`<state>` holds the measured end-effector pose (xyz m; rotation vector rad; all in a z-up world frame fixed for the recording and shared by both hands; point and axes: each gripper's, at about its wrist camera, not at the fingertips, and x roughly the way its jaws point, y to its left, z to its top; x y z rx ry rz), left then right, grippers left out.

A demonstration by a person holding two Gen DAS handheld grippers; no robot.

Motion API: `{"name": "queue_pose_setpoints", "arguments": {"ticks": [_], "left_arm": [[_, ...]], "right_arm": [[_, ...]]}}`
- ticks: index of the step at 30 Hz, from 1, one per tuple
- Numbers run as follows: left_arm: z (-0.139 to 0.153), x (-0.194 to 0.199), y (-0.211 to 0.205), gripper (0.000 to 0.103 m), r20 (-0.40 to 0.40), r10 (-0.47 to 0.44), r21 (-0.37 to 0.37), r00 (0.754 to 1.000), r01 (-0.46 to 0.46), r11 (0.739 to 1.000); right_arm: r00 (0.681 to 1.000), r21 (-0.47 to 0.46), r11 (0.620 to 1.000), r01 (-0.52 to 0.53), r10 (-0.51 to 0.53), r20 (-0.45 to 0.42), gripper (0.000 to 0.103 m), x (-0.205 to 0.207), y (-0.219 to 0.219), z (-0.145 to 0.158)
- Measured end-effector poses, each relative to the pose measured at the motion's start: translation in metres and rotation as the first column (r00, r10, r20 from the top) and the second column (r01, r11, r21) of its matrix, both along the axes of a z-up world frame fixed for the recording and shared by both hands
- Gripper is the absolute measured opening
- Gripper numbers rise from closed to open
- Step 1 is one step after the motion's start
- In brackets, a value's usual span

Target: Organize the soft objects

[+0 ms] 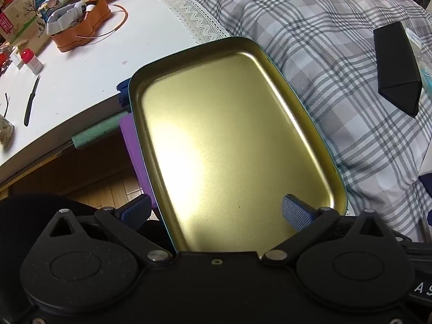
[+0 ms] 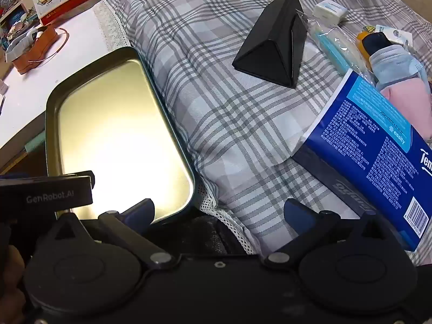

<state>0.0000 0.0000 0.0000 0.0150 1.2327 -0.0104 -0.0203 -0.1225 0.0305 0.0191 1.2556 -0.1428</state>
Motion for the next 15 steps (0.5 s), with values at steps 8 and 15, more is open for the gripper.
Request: {"name": "queue_pose_setpoints", "arguments": {"ticks": [8,15], "left_arm": [[0.0004,-0.0007,-0.0013,0.099,0.01,0.005,0.006,1.0,-0.005,1.0],[0.0017,-0.0007,0.001,0.099,0.012,-0.004,-0.001,1.0,0.004,1.0]], "right_arm": [[1.0,-0.006,1.0,0.0,0.0,-0.002,0.102,0.0,-0.0024,0.0021],[1.0,-0.009,1.0,0.005,-0.005,0.001,0.102,-0.0014,0.0031,0.0002]]}}
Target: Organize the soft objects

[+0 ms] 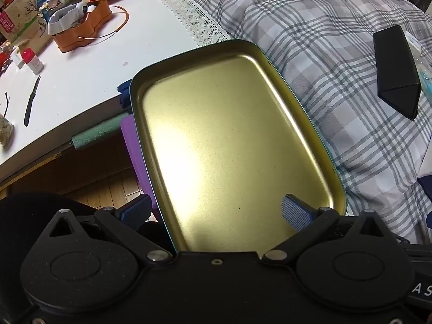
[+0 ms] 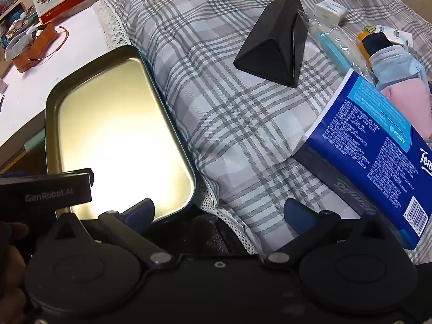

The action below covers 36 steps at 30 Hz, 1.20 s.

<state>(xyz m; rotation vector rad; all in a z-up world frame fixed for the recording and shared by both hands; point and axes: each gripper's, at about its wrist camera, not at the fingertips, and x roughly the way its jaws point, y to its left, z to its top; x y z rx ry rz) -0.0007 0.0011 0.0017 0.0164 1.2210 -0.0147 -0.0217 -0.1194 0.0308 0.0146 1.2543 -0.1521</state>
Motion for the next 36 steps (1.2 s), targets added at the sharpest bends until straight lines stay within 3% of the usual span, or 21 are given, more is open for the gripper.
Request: {"name": "queue_pose_setpoints", "arguments": {"ticks": [36], "left_arm": [[-0.006,-0.0008,0.0019,0.099,-0.024,0.008,0.0,1.0,-0.008,1.0]], "right_arm": [[1.0,-0.002,1.0,0.003,-0.003,-0.028,0.102,-0.0001,-0.0013,-0.0069]]}}
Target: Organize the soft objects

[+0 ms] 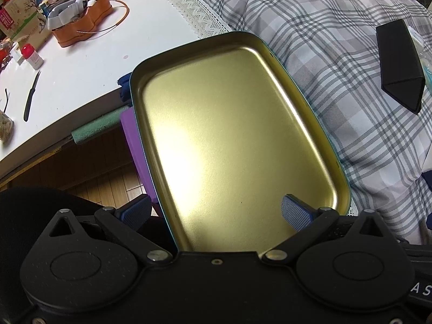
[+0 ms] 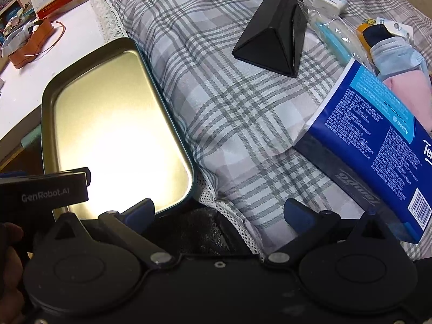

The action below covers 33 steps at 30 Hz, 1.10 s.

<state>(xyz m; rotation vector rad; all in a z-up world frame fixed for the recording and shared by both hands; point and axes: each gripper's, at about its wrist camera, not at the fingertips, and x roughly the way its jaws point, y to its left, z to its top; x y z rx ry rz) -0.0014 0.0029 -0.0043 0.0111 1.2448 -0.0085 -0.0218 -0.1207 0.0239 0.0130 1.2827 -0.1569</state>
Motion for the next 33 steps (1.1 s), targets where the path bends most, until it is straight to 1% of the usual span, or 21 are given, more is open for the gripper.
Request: {"name": "queue_pose_setpoints", "arguments": {"ticks": [13,19,25,33], "left_arm": [[0.0,-0.002,0.0,0.099,-0.001,-0.001,0.002,1.0,0.001,1.0],[0.007,-0.005,0.001,0.099,0.008,0.004,0.012,1.0,-0.004,1.0],[0.015,-0.01,0.001,0.099,0.027,0.006,0.024,1.0,-0.006,1.0],[0.017,-0.014,0.0,0.099,0.028,0.001,0.028,1.0,-0.001,1.0]], "right_arm": [[1.0,0.002,1.0,0.006,-0.006,-0.001,0.102,-0.003,-0.001,0.002],[1.0,0.005,1.0,0.002,-0.002,0.008,0.102,-0.006,-0.001,0.008],[1.0,-0.012,1.0,-0.006,0.006,0.028,0.102,-0.011,0.002,0.014],[0.999,-0.017,1.0,-0.005,0.005,0.041,0.102,-0.017,0.002,0.019]]}}
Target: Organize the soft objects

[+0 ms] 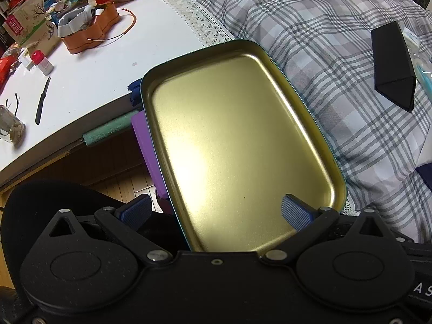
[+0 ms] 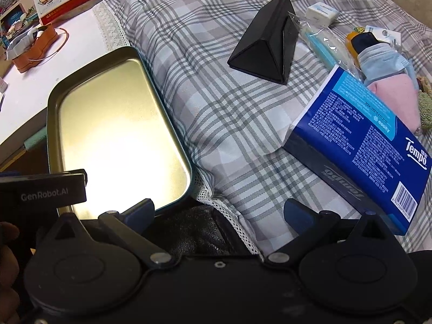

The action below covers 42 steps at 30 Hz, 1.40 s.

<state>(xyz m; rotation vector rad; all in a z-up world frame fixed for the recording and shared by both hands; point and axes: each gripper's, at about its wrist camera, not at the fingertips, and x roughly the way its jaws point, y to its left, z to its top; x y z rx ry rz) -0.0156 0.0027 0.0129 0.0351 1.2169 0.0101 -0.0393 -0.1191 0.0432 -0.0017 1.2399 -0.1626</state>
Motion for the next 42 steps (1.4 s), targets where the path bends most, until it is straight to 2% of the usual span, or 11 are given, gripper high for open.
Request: {"name": "queue_pose_setpoints", "arguments": {"ticks": [15,19,25,32,35,38,42], "left_arm": [[0.014,-0.01,0.002,0.099,0.032,0.0,-0.005,0.999,0.0,1.0],[0.023,-0.01,-0.003,0.099,0.057,-0.011,-0.007,0.998,0.012,1.0],[0.039,-0.009,-0.025,0.099,0.108,-0.065,0.016,0.992,0.064,0.998],[0.05,-0.006,-0.07,0.099,0.141,-0.183,0.034,0.973,0.18,0.983],[0.053,-0.006,-0.087,0.099,0.144,-0.231,0.02,0.962,0.231,0.973],[0.056,-0.006,-0.103,0.099,0.151,-0.27,0.015,0.951,0.271,0.963],[0.058,-0.004,-0.121,0.099,0.145,-0.306,-0.002,0.941,0.31,0.951]], "right_arm": [[0.999,-0.013,1.0,-0.018,0.018,0.037,0.102,-0.014,0.004,0.017],[0.995,-0.027,1.0,-0.002,0.005,0.097,0.102,-0.021,-0.005,0.037],[0.973,-0.055,0.995,0.083,-0.069,0.22,0.102,-0.029,-0.041,0.07],[0.913,-0.099,0.95,0.295,-0.25,0.324,0.102,-0.029,-0.111,0.088],[0.871,-0.093,0.91,0.404,-0.351,0.343,0.102,-0.027,-0.149,0.089],[0.817,-0.076,0.857,0.51,-0.455,0.355,0.102,-0.026,-0.188,0.085],[0.731,-0.053,0.77,0.636,-0.58,0.36,0.102,-0.024,-0.234,0.083]]}}
